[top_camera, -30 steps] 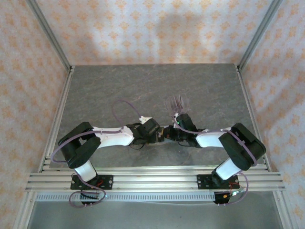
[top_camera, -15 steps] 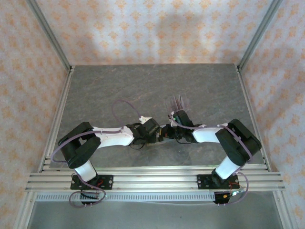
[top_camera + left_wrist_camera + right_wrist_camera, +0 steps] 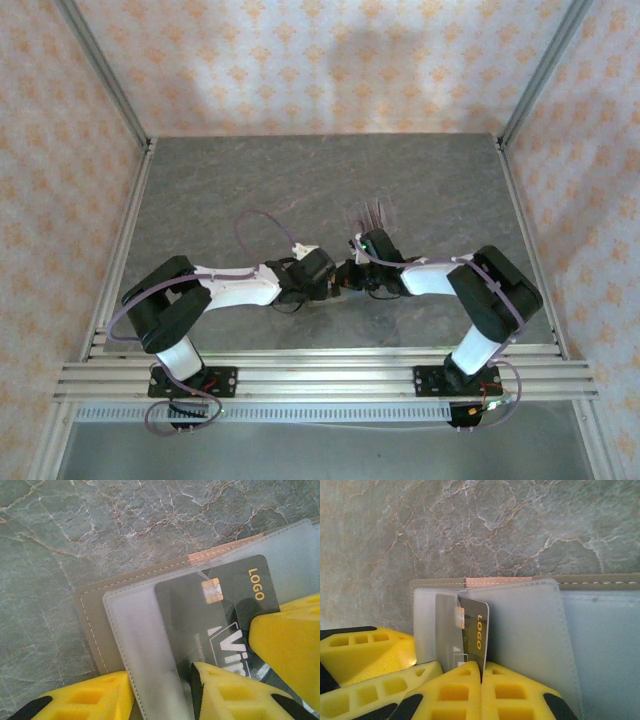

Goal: Put the credit cards into the card holder
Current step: Insert the credit card into the card slot.

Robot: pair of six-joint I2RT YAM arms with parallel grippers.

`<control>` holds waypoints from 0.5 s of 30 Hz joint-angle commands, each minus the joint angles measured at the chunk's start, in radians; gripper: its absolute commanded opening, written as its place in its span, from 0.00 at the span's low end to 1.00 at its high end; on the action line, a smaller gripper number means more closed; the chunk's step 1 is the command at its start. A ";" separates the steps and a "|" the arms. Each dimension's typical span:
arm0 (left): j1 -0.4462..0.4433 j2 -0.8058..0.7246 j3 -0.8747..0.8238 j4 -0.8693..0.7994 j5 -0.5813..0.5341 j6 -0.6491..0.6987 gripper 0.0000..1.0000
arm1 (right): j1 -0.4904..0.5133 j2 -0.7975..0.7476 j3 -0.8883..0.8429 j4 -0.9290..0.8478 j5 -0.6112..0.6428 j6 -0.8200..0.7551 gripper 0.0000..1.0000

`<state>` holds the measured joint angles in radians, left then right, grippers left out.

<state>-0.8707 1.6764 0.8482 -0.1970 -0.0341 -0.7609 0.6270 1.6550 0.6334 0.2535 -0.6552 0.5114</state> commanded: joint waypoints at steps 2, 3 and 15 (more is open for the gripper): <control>0.000 0.057 -0.036 -0.067 -0.006 0.002 0.37 | 0.051 0.062 0.000 -0.017 -0.027 -0.004 0.00; 0.000 0.057 -0.037 -0.065 -0.004 0.002 0.37 | 0.057 0.070 0.002 -0.009 -0.027 0.001 0.00; 0.013 -0.027 -0.040 -0.079 0.018 0.006 0.38 | 0.060 0.124 -0.030 0.061 0.003 0.058 0.00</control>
<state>-0.8654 1.6638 0.8463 -0.2066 -0.0349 -0.7601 0.6548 1.7176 0.6395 0.3622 -0.6807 0.5533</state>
